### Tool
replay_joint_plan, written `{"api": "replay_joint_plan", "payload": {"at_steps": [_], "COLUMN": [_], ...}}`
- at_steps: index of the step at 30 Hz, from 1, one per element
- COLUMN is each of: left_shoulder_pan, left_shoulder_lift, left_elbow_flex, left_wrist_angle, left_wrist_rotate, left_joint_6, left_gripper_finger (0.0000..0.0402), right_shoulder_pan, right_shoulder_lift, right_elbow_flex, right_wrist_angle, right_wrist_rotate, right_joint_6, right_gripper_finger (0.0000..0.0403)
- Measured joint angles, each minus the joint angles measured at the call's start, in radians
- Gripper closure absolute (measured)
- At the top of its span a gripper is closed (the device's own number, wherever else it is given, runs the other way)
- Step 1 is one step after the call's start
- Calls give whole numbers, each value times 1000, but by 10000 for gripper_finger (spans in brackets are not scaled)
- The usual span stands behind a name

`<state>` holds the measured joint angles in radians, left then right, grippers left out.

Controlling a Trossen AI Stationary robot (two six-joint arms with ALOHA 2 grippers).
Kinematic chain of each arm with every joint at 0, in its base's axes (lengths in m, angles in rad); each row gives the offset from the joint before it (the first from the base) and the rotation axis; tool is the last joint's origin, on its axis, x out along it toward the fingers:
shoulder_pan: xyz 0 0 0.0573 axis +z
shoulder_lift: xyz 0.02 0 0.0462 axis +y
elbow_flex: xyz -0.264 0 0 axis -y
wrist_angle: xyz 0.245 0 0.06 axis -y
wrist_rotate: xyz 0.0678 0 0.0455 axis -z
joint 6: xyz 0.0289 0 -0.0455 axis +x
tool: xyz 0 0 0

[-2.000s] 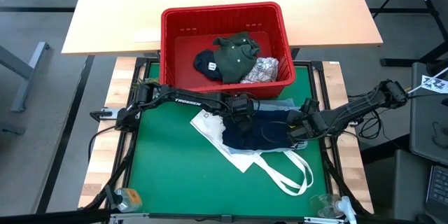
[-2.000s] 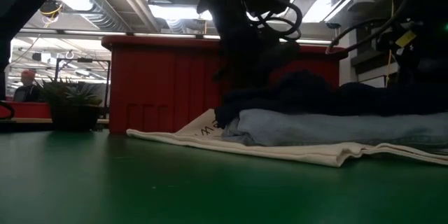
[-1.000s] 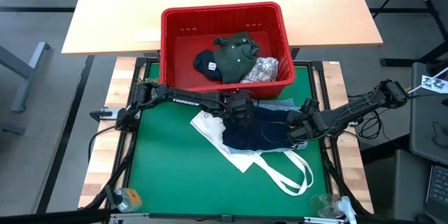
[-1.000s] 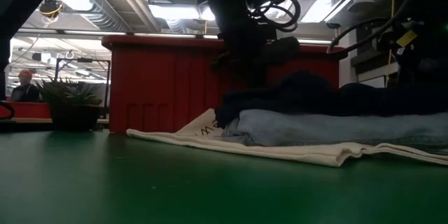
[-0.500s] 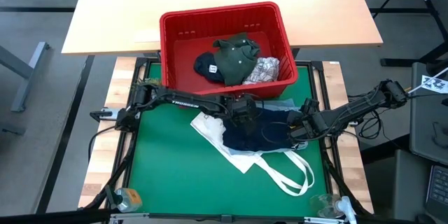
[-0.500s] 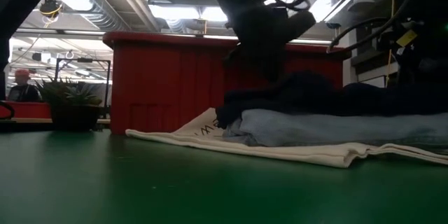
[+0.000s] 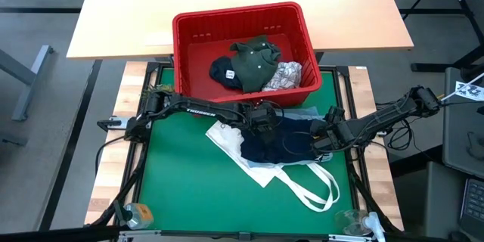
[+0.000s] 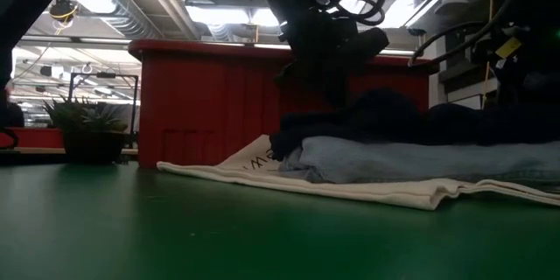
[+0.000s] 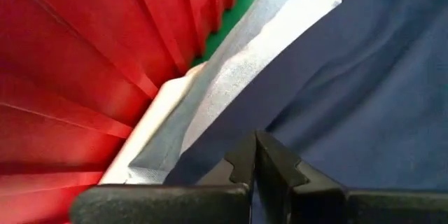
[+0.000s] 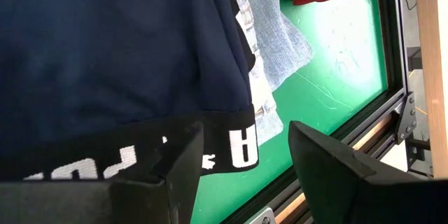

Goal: Fold laundry
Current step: Fold the dark blue boxer

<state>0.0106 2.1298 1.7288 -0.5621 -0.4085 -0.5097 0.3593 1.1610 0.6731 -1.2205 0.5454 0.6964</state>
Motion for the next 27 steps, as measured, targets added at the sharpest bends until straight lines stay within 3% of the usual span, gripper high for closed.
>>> {"api": "replay_joint_plan", "payload": {"at_steps": [10,17,27], "left_shoulder_pan": [-61,-106,-114], "left_shoulder_lift": [-8,-5,63], "left_elbow_flex": [114,121,82], "left_wrist_angle": [0,-18,0], "left_wrist_rotate": [25,26,-59], "left_joint_6": [45,-3,-64], "left_gripper_finger": [398,398,398], "right_shoulder_pan": [0,0,0], "right_shoulder_lift": [0,0,0], "right_elbow_flex": [0,0,0], "right_wrist_angle": [0,0,6], "right_wrist_rotate": [0,0,0], "right_joint_6": [0,0,0], "right_gripper_finger": [194,194,194]}}
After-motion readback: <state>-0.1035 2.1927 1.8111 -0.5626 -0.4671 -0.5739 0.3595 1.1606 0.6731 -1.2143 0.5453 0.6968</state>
